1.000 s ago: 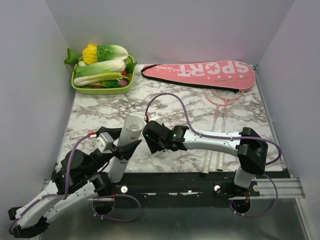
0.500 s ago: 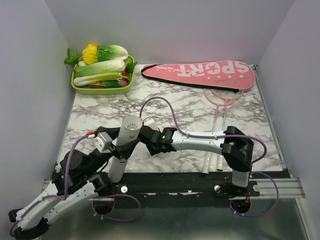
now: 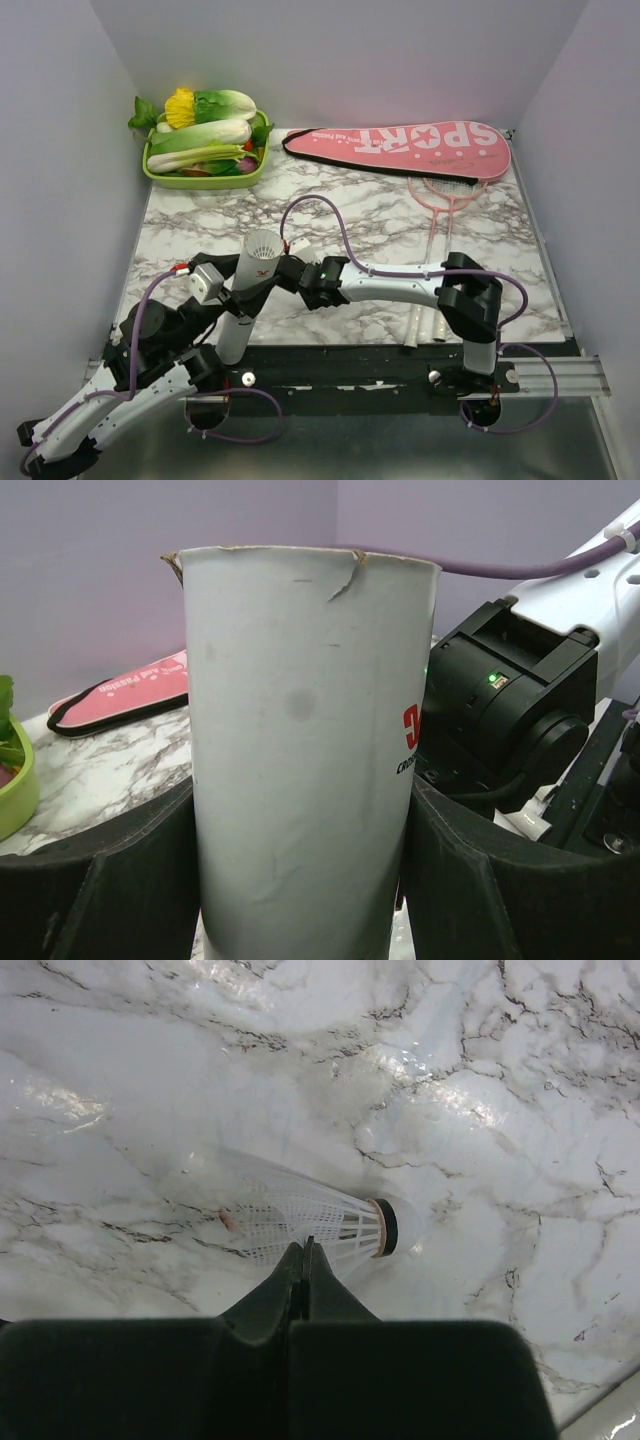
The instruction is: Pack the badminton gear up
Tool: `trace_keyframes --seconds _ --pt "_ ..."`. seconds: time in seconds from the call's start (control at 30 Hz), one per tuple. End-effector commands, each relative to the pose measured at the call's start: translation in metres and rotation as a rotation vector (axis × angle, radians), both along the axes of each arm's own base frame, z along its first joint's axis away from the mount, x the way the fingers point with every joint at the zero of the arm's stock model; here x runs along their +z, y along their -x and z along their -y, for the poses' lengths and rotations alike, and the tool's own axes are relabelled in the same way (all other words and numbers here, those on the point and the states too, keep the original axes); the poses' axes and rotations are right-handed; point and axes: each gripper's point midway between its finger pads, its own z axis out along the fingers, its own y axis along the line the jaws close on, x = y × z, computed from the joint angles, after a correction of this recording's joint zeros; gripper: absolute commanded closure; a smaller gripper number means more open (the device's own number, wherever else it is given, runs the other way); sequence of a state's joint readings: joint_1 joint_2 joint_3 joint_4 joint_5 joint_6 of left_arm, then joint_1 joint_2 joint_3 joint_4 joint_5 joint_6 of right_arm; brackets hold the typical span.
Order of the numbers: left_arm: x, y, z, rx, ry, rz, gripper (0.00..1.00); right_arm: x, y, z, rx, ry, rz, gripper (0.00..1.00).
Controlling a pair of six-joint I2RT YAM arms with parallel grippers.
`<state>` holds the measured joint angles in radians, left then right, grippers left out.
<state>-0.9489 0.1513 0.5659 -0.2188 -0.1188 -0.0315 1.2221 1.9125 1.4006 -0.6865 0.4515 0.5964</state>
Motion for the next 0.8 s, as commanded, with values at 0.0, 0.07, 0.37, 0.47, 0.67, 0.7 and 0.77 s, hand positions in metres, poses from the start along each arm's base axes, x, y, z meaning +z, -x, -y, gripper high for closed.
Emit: trace_keyframes --seconds 0.0,0.07,0.37,0.47,0.67,0.7,0.77 --pt "0.024 0.006 -0.004 -0.014 0.067 0.043 1.00 0.016 -0.004 0.010 -0.046 0.013 0.056 0.99" --pt "0.025 0.006 -0.005 -0.014 0.072 0.047 1.00 0.024 -0.006 0.015 -0.063 0.004 0.076 0.99" --pt "0.022 0.008 0.004 -0.051 0.056 0.047 1.00 0.095 -0.013 0.053 -0.118 -0.051 0.212 0.99" --pt "0.020 0.009 0.009 -0.069 0.047 0.046 1.00 0.116 -0.015 0.072 -0.146 -0.051 0.257 0.99" --pt "-0.001 0.016 0.043 -0.217 -0.053 -0.001 1.00 0.162 -0.015 0.094 -0.160 -0.158 0.312 0.99" --pt "-0.005 0.018 0.047 -0.239 -0.069 -0.013 1.00 0.175 -0.015 0.100 -0.152 -0.189 0.324 0.99" --pt "-0.013 0.021 0.059 -0.295 -0.104 -0.038 1.00 0.188 -0.018 0.103 -0.143 -0.247 0.320 0.99"
